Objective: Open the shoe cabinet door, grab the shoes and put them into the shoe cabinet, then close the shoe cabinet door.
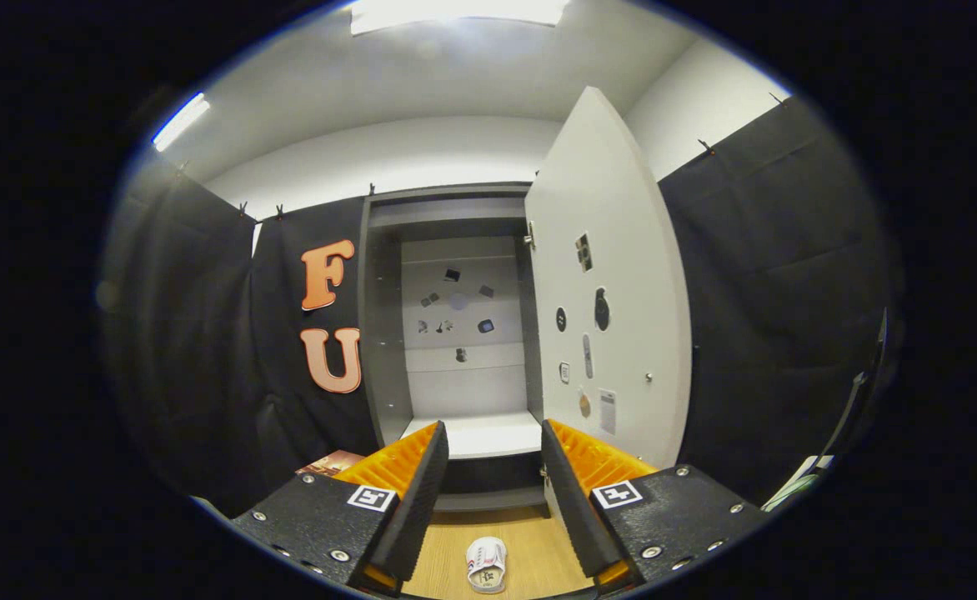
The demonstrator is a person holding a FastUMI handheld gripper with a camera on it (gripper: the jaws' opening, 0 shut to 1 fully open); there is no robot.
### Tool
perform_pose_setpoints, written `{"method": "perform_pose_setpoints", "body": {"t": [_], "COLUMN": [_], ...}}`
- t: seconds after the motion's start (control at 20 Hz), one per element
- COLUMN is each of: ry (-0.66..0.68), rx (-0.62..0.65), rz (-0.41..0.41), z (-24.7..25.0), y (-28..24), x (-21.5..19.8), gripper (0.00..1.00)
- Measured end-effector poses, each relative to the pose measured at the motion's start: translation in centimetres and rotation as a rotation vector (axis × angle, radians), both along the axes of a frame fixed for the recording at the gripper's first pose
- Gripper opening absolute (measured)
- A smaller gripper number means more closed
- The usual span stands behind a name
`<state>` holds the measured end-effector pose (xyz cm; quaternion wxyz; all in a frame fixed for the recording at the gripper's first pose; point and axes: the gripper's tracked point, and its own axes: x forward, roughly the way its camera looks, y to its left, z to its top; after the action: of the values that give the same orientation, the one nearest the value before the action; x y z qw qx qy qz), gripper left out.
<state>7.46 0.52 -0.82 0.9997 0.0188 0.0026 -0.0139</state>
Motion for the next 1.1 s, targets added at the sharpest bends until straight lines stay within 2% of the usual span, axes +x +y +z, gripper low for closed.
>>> {"method": "perform_pose_setpoints", "body": {"t": [0.3,0.75,1.1], "ry": [0.009,0.069,0.256], "rx": [-0.008,-0.017,0.005], "rz": [0.053,0.059,0.057], "z": [-0.4,-3.1,-11.5], "y": [4.6,7.1,7.0], "x": [0.0,1.0,2.3], "gripper": [0.88,0.88,0.89]}}
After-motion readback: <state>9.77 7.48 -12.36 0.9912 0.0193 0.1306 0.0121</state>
